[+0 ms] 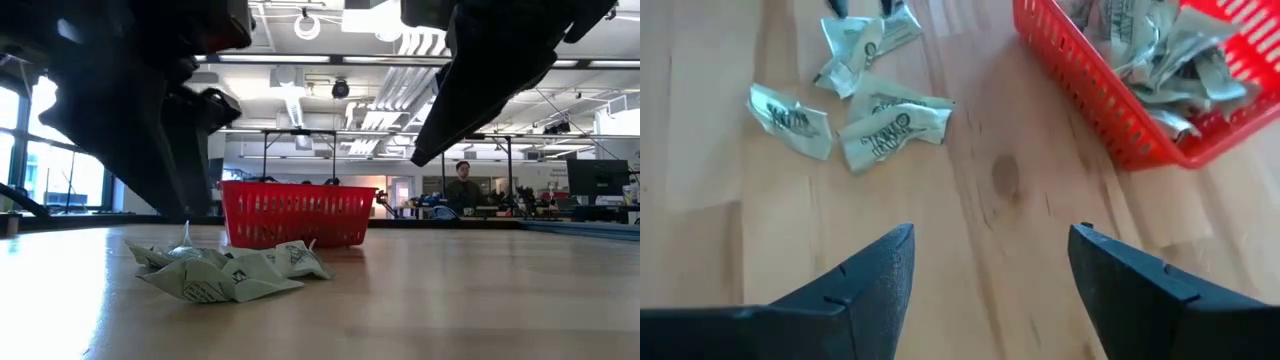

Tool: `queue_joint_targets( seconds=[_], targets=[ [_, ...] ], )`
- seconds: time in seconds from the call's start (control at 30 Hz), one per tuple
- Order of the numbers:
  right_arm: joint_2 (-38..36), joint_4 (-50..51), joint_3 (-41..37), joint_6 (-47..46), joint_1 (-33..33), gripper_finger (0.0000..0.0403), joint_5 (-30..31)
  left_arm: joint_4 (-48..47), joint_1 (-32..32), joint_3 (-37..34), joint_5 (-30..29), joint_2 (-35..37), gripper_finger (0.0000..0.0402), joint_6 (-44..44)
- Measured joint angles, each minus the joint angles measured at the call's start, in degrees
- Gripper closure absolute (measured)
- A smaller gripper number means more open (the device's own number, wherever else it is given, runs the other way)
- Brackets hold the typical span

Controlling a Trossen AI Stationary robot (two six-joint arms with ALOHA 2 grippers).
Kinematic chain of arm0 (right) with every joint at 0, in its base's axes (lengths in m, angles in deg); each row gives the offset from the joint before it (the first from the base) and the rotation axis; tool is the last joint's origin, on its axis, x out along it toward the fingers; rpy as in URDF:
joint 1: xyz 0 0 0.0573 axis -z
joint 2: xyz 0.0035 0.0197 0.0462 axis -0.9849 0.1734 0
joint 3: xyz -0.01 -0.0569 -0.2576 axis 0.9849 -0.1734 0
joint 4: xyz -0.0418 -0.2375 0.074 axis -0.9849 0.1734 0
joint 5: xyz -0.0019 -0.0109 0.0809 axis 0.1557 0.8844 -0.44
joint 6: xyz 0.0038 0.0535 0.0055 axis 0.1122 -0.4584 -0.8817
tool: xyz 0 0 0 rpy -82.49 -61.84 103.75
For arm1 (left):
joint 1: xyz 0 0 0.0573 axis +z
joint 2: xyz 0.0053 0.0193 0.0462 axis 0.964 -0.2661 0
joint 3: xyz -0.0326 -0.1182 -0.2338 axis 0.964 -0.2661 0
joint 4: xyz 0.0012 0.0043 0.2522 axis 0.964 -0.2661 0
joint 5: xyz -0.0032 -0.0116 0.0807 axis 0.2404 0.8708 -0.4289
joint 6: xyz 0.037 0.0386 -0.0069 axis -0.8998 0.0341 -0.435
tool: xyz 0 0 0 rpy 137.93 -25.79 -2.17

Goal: Pick and place Stevia / Truvia into bins
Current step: Put the stevia packet into the orange basket

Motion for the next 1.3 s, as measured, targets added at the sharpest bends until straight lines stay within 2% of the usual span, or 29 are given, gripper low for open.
queue_joint_targets(
  seconds=[0.23, 0.4, 0.53, 0.77, 0.9, 1.0, 1.13, 1.3],
  targets=[
    [0.0, 0.9, 0.0, -3.8, -1.1, 0.0148, 0.8, -0.3, 0.8, 0.1, 5.3, -0.4, 0.0245, -7.4],
    [0.0, 1.0, 0.0, -3.9, -1.2, 0.0148, 1.7, -0.1, 0.8, 0.0, 6.0, -1.1, 0.0249, -8.3],
    [0.0, 1.1, 0.0, -3.8, -0.6, 0.0148, 1.7, -0.1, 0.9, 0.0, 6.3, -1.2, 0.0284, -9.6],
    [0.0, 1.3, 0.0, -3.5, 0.4, 0.0148, 1.7, -0.3, 0.9, 0.0, 7.3, -1.2, 0.0379, -9.8],
    [0.0, 1.5, 0.0, -3.3, 0.7, 0.0148, 1.5, -0.5, 1.2, 0.1, 7.8, -1.2, 0.0378, -8.1],
    [0.0, 1.5, 0.0, -3.2, 0.7, 0.0148, 1.5, -4.4, 1.3, 1.8, 7.7, -0.6, 0.0370, -6.4],
    [0.0, 1.7, 0.0, -3.2, 0.7, 0.0148, 1.5, -12.6, 1.9, 7.8, 5.1, 1.0, 0.0379, -9.1],
    [-0.1, 2.7, 0.0, -3.2, 0.4, 0.0148, 2.1, -23.9, 5.2, 15.0, -2.5, 1.6, 0.0379, -13.9]
  ],
)
